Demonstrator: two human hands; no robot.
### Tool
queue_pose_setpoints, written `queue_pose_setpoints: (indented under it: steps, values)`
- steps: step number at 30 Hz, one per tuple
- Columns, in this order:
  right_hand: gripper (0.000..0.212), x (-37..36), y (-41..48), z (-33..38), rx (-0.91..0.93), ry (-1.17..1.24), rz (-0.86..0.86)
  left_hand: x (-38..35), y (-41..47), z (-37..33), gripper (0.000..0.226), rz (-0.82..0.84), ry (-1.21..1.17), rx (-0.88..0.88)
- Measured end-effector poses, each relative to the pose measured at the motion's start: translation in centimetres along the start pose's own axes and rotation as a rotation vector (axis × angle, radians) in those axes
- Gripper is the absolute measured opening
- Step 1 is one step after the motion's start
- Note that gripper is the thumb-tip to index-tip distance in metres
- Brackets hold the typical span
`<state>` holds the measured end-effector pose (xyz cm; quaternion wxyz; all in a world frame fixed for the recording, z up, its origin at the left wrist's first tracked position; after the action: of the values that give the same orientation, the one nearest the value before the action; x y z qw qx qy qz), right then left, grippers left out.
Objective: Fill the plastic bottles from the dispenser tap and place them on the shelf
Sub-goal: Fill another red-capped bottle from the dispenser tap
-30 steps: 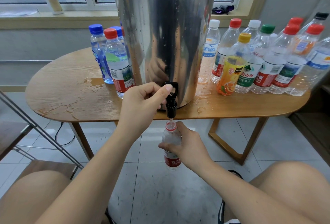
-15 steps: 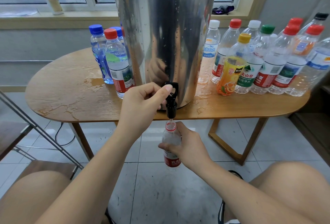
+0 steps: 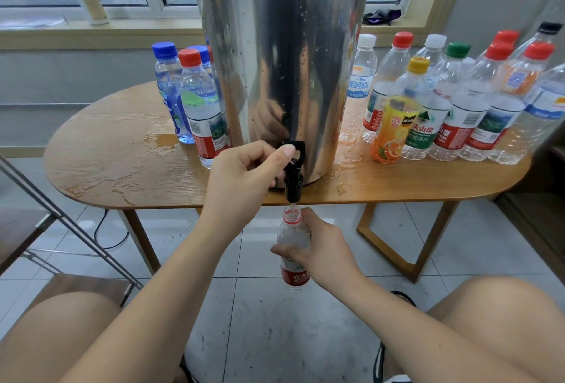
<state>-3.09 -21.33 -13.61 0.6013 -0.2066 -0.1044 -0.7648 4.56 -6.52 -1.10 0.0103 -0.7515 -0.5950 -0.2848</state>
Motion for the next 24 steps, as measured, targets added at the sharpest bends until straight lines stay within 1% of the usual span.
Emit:
queue_pose_setpoints:
  steps: [6, 19, 24]
  values:
    - [0.076, 0.03, -0.03, 0.04, -0.004, 0.004, 0.002, 0.01, -0.06, -0.03, 0.039, 0.001, 0.004, 0.004]
    - [0.081, -0.03, 0.09, 0.22, -0.018, -0.046, 0.007, -0.01, 0.02, 0.07, 0.039, 0.001, 0.007, -0.009]
    - [0.074, 0.05, -0.02, 0.05, -0.015, -0.02, 0.0, -0.03, 0.06, 0.12, 0.04, 0.001, -0.003, 0.001]
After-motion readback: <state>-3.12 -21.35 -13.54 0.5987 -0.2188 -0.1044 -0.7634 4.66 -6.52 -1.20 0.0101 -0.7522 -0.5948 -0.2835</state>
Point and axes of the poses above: each hand's wrist, its own y-axis towards the middle knuckle, its own x-axis out of the back of the hand, z = x × y, the point moved 3 cm from there along y, towards the middle knuckle, and after that the axes turned 11 degrees about y, right-handed, at the moved point
